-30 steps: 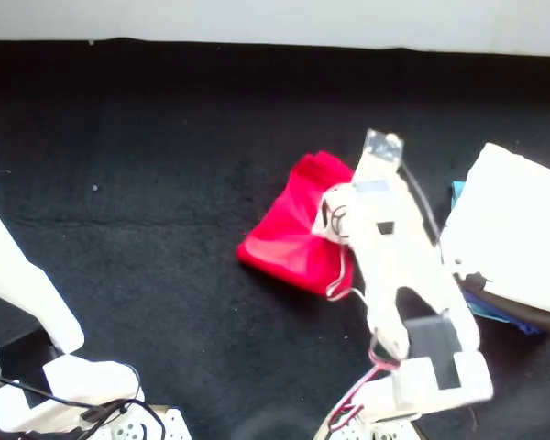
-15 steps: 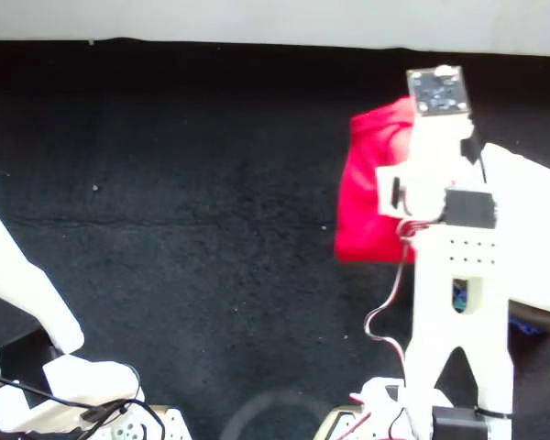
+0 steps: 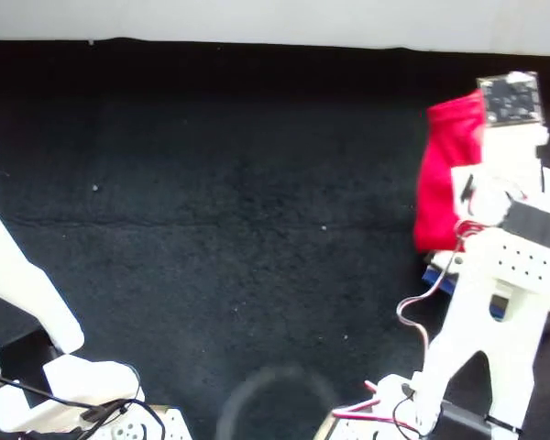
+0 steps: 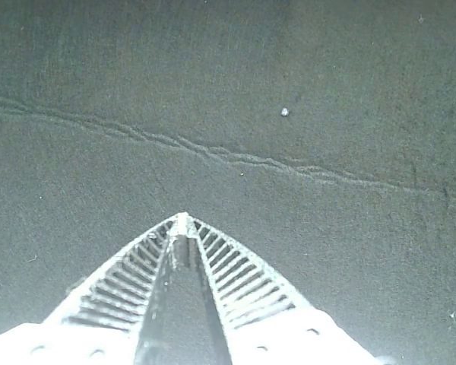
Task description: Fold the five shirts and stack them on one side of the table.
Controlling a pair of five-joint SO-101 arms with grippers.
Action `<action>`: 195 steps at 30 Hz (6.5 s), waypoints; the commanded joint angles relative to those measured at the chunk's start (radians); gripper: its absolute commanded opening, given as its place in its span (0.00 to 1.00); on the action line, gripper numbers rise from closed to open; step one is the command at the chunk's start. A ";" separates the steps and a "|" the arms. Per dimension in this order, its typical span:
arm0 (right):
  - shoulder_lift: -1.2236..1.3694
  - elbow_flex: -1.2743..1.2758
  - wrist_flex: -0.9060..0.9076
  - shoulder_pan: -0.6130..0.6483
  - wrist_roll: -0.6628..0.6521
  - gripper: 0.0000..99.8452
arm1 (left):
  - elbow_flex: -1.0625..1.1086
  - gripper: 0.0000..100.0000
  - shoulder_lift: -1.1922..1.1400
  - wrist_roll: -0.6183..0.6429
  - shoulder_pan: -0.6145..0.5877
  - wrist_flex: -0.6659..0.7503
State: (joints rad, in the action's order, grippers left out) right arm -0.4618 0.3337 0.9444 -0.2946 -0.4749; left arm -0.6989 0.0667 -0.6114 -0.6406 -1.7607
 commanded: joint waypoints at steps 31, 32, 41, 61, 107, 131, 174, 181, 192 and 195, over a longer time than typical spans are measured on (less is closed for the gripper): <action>0.010 0.041 -0.064 -0.321 -0.224 0.23 | -0.028 0.01 0.035 -0.005 0.004 -0.006; -0.005 0.044 -0.030 -0.308 -0.224 0.21 | -0.028 0.01 0.035 -0.005 0.004 -0.006; -0.022 0.130 -0.007 -0.367 -0.232 0.02 | -0.028 0.01 0.044 -0.005 0.004 -0.006; -0.025 0.051 0.193 -0.323 -0.163 0.01 | -0.028 0.01 0.120 0.002 0.002 -0.008; -0.929 0.556 0.463 0.326 0.740 0.01 | 1.784 0.01 1.491 0.427 0.437 0.594; -1.363 1.147 0.417 0.331 0.733 0.01 | 2.393 0.01 1.748 0.534 0.613 0.689; -1.363 1.471 0.297 0.582 0.701 0.01 | 2.393 0.01 1.748 0.539 0.608 0.440; -1.363 1.471 0.297 0.582 0.701 0.01 | 2.393 0.01 1.748 0.539 0.608 0.440; -1.363 1.471 0.297 0.582 0.701 0.01 | 2.393 0.01 1.748 0.539 0.608 0.440; -1.363 1.471 0.297 0.582 0.701 0.01 | 2.393 0.01 1.748 0.539 0.608 0.440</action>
State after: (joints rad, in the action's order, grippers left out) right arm -1.8213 1.6671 1.2559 0.2869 0.2171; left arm 1.6824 1.8082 -0.0836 -0.0376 -1.3157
